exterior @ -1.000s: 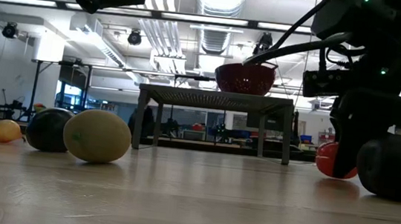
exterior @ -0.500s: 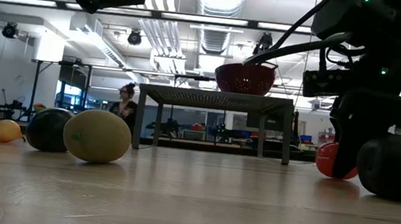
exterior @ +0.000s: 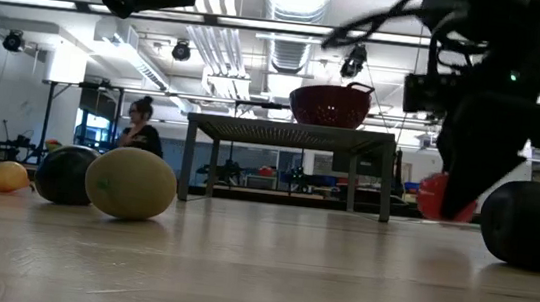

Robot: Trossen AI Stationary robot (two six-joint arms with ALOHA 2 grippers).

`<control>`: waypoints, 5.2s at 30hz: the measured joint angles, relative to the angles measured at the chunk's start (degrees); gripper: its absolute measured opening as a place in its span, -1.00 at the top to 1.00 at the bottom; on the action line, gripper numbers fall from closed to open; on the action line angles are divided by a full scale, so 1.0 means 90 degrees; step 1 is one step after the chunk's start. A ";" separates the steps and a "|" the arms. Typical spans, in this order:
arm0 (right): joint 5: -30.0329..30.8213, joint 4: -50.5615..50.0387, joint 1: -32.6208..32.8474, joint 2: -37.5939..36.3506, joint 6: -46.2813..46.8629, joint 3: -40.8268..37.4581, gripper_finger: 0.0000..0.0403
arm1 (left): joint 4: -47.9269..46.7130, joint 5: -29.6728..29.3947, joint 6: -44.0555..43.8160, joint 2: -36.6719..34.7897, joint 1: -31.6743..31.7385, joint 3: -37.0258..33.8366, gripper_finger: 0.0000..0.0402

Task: Pick & Place Fruit
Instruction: Put the tomato into the purple strainer bowl on the shelf

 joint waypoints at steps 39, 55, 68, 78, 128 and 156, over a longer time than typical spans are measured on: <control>0.0373 -0.1663 -0.1679 -0.0149 -0.2936 0.3900 -0.30 | -0.0002 -0.0002 0.0000 0.0002 0.0000 0.0000 0.16; -0.0340 -0.1629 -0.3362 -0.0129 -0.3432 0.4801 -0.29 | -0.0001 -0.0001 0.0000 0.0002 -0.0001 0.0000 0.16; -0.1430 -0.1230 -0.4654 -0.0031 -0.3534 0.4893 -0.32 | -0.0002 -0.0002 0.0000 0.0002 -0.0001 0.0000 0.16; -0.1668 -0.1121 -0.4843 0.0594 -0.3713 0.4978 -0.34 | -0.0005 -0.0002 0.0000 0.0002 0.0001 0.0000 0.16; -0.1090 -0.1908 -0.4957 0.0675 -0.3582 0.4444 -0.28 | -0.0005 -0.0002 0.0000 0.0002 -0.0001 0.0000 0.16; -0.1105 -0.1595 -0.4957 0.0675 -0.3577 0.4104 -0.37 | -0.0005 -0.0001 0.0000 0.0001 0.0000 0.0000 0.16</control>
